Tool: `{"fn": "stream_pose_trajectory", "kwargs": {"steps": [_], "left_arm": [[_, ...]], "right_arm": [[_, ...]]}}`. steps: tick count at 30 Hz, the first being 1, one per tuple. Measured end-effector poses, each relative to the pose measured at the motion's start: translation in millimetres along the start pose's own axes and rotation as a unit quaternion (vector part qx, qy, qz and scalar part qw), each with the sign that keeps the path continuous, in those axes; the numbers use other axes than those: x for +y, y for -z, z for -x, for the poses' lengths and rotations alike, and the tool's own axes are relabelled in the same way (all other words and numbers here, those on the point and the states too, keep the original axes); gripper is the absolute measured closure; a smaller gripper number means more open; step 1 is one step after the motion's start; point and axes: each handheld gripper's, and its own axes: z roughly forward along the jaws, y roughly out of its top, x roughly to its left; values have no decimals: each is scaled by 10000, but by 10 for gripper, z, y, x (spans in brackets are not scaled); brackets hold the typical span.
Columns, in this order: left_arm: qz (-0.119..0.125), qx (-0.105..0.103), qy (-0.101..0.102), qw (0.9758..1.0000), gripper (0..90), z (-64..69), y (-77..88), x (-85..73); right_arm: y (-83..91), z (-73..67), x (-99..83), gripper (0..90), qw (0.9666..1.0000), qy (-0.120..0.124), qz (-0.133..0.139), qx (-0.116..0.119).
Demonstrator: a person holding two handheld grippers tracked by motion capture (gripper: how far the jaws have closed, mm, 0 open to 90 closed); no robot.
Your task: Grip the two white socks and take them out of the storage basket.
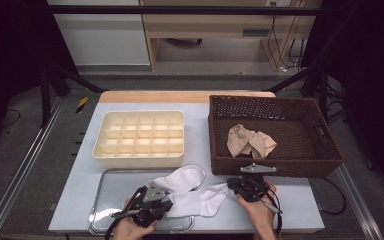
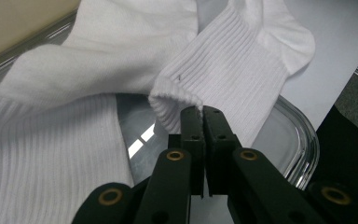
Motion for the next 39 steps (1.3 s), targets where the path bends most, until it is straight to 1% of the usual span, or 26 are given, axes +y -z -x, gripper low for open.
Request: {"fn": "stream_pose_trajectory", "kwargs": {"steps": [2,4,6,7,9,12,14,15,17,19,21,23,24,26,28,30,31,32,35,37,38,39], "left_arm": [[24,37,6,10000,872,8,-11,5],[32,72,22,10000,870,10,-22,3],[19,76,32,10000,868,8,-31,1],[18,77,33,10000,868,7,-33,1],[14,91,38,10000,868,1,-35,1],[28,115,57,9999,866,-5,-34,-1],[31,116,63,9999,865,-6,-34,-4],[32,131,64,9999,865,-3,-32,-6],[36,142,58,9999,864,1,-31,-8],[35,159,43,9999,864,1,-32,-8],[27,162,47,9999,864,-3,-36,-6],[32,172,47,9998,864,-7,-39,-4],[37,186,50,9998,864,-7,-40,-4],[35,188,45,9998,864,-7,-41,-3],[37,185,52,9998,864,-9,-42,-2],[36,185,53,9998,864,-10,-44,-2],[36,185,53,9998,864,-10,-44,-2],[29,177,56,9998,864,-13,-46,-1],[15,123,52,9999,867,-21,-39,2],[3,53,66,10000,870,-38,-18,4],[-23,6,81,10000,871,-52,2,-1],[-21,5,77,10000,871,-58,20,-12]], "right_arm": [[28,-9,1,831,9997,111,206,66],[100,-26,7,797,9985,132,491,211],[178,-68,20,773,9971,285,671,230],[232,-106,31,760,9959,436,765,230],[291,-166,45,753,9939,574,881,335],[292,-234,24,737,9928,694,844,487],[256,-258,-17,710,9936,706,708,518],[229,-254,-52,692,9938,765,627,516],[178,-247,-144,643,9944,823,443,485],[172,-235,-214,630,9948,884,324,380],[184,-209,-255,638,9947,951,283,272],[178,-184,-259,677,9944,1018,235,157],[164,-172,-260,700,9942,1055,168,77],[133,-155,-260,795,9939,1105,7,-13],[129,-157,-245,898,9943,1065,-89,24],[189,-175,-208,900,9945,1048,-22,17],[189,-175,-208,900,9945,1048,-22,17],[298,-198,-164,900,9937,1110,165,-2],[444,-207,-102,900,9930,1087,457,53],[480,-178,-25,900,9941,936,542,0],[468,-164,4,900,9948,875,527,-8],[424,-138,48,900,9957,785,487,-58]]}}
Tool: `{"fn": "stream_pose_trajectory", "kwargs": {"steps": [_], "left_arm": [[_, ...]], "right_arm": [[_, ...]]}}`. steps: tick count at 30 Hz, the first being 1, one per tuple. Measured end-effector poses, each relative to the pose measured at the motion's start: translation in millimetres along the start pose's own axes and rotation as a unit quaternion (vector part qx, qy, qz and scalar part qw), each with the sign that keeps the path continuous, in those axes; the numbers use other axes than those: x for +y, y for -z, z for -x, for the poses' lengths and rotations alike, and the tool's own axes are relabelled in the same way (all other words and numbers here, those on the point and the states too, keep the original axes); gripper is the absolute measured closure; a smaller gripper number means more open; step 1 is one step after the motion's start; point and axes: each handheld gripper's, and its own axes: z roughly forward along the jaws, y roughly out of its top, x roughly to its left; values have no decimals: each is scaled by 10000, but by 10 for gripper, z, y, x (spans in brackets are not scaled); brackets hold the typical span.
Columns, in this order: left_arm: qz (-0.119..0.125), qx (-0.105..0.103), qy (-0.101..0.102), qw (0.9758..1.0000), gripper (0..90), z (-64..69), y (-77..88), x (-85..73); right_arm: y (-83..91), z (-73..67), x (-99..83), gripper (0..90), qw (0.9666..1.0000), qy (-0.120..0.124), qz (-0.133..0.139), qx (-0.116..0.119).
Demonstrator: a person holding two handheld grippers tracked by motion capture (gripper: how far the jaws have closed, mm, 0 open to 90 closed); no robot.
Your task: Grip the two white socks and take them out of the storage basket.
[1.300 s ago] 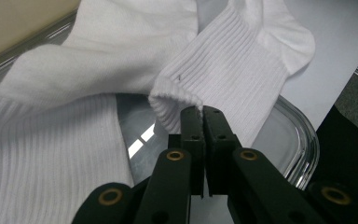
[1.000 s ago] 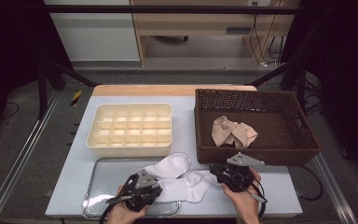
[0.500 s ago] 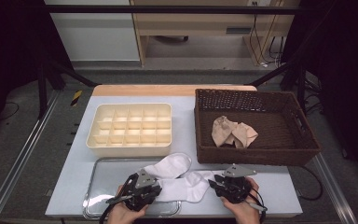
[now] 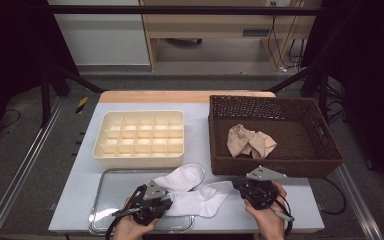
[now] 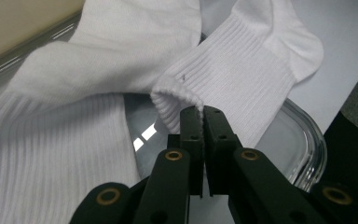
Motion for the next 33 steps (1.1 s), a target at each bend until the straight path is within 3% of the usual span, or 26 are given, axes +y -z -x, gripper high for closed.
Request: {"fn": "stream_pose_trajectory", "kwargs": {"steps": [4,7,10,15,17,20,23,26,28,30,33], "left_arm": [[-13,6,-16,10000,873,-28,48,-31],[-77,32,-23,10000,872,-44,22,-30],[-73,55,-36,10000,870,-27,9,-27],[-58,81,-19,9999,867,-25,9,-26],[-54,96,-21,9999,867,-21,8,-28],[-40,119,-31,9999,867,-15,7,-31],[-36,127,-32,9999,866,-15,2,-31],[-39,145,-36,9999,866,-12,2,-32],[-39,154,-40,9999,866,-9,1,-33],[-33,169,-34,9998,865,-8,-5,-32],[-20,196,-28,9998,866,-5,-11,-28]], "right_arm": [[-253,103,25,900,9991,-268,-308,-66],[-372,129,0,893,9989,-168,-397,-174],[-295,107,24,877,9998,-137,-73,-90],[-97,-51,64,859,9986,98,442,282],[-143,-108,35,852,9986,144,308,412],[-305,-117,-80,863,9982,24,-138,578],[-416,-121,-165,834,9977,102,-463,484],[-489,-98,-183,727,9981,279,-469,277],[-519,-89,-186,690,9981,282,-459,288],[-522,-99,-189,714,9981,296,-459,271],[-512,-115,-200,843,9981,360,-481,149]]}}
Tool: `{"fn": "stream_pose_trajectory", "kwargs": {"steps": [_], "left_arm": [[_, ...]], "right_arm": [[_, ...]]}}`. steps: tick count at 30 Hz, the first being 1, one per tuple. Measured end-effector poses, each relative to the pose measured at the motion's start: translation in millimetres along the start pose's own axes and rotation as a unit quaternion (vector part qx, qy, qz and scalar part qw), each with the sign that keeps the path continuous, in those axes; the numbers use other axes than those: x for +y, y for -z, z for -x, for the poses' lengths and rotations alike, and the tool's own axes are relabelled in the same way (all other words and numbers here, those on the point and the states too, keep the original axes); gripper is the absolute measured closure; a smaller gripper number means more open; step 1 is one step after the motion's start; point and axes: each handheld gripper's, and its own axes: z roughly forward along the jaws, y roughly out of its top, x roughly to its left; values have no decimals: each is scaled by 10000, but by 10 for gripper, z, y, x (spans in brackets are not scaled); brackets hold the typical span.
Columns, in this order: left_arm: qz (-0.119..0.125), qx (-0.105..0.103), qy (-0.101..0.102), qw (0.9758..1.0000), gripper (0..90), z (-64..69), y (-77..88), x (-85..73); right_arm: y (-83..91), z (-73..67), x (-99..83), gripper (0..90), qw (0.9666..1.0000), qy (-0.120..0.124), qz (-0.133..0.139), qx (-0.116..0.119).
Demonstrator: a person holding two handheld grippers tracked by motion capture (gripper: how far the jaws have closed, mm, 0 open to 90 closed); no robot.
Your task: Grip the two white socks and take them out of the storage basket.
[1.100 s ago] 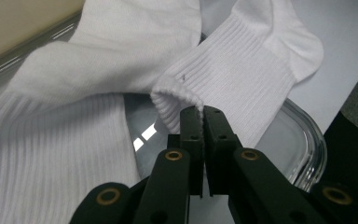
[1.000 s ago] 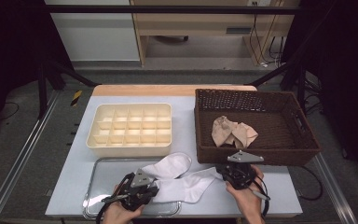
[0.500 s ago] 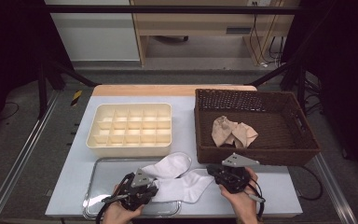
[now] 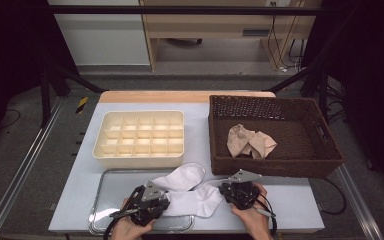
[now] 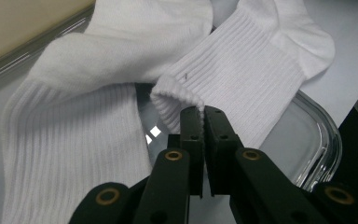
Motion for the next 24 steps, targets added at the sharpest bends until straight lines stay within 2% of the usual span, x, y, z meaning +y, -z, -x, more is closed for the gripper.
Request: {"fn": "stream_pose_trajectory", "kwargs": {"steps": [1,5,7,10,13,17,19,21,24], "left_arm": [[3,8,4,10000,866,2,-1,1],[28,16,11,10000,867,8,-1,1],[68,14,15,10000,868,12,0,4],[142,-174,62,9997,868,54,-33,31],[156,-251,-16,9996,868,146,-96,70],[167,-175,-225,9995,868,266,-199,115],[184,-151,-248,9994,868,278,-210,122],[196,-153,-232,9994,868,276,-215,122],[206,-155,-224,9994,866,268,-216,115]], "right_arm": [[7,-3,2,895,10000,-81,-37,13],[30,-6,22,900,9998,-70,-194,76],[165,13,18,900,9993,-225,-156,254],[406,33,-63,900,9986,-381,-12,380],[548,83,-179,900,9984,-450,-54,338],[507,142,-296,900,9973,-609,-340,249],[497,156,-297,888,9975,-580,-310,248],[551,187,-254,848,9980,-563,29,272],[683,225,-212,822,9975,-509,481,110]]}}
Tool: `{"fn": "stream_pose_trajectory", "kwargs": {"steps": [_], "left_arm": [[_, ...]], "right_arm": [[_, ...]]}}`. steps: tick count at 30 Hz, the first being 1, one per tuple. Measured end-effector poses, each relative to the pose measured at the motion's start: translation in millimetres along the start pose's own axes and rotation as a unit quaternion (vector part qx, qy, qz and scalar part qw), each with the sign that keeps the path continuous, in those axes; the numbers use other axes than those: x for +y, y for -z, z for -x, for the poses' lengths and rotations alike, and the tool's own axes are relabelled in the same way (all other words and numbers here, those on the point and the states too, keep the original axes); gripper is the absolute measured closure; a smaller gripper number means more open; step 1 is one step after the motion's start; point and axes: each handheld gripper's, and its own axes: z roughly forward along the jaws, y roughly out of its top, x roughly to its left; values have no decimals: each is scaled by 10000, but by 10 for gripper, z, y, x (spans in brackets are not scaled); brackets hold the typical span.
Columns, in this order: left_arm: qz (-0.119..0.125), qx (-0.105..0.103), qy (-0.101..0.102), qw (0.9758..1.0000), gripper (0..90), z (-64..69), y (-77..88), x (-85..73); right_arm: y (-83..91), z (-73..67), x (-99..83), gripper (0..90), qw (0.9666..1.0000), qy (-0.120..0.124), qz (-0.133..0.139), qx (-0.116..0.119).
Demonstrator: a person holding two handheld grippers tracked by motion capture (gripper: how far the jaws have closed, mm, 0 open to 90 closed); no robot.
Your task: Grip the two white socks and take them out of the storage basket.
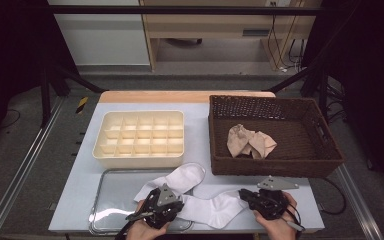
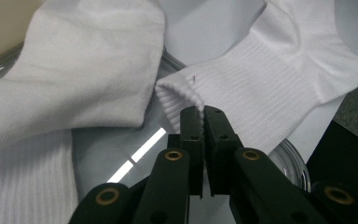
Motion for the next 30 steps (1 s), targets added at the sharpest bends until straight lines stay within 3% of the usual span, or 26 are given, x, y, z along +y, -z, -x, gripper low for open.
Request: {"fn": "stream_pose_trajectory", "kwargs": {"steps": [2,6,11,16,20,24,28,30], "left_arm": [[5,12,-10,10000,866,6,0,-1],[10,23,-6,10000,865,5,-1,-1],[34,59,-6,10000,864,9,-8,2],[62,64,35,10000,863,5,-7,2],[119,117,87,9998,861,11,-5,-7],[155,154,122,9997,863,26,-5,-10],[177,187,158,9995,864,32,-11,-7],[194,198,158,9995,864,36,-17,-3]], "right_arm": [[58,57,17,790,9995,58,203,-228],[21,177,-17,686,9987,-32,141,-497],[-53,284,-35,610,9980,-60,28,-629],[3,240,42,632,9973,60,397,-613],[-66,208,-21,642,9984,29,-18,-572],[-136,284,-58,649,9977,-66,-267,-617],[-193,321,-61,831,9963,-42,-580,-641],[-168,316,-38,865,9960,-59,-601,-653]]}}
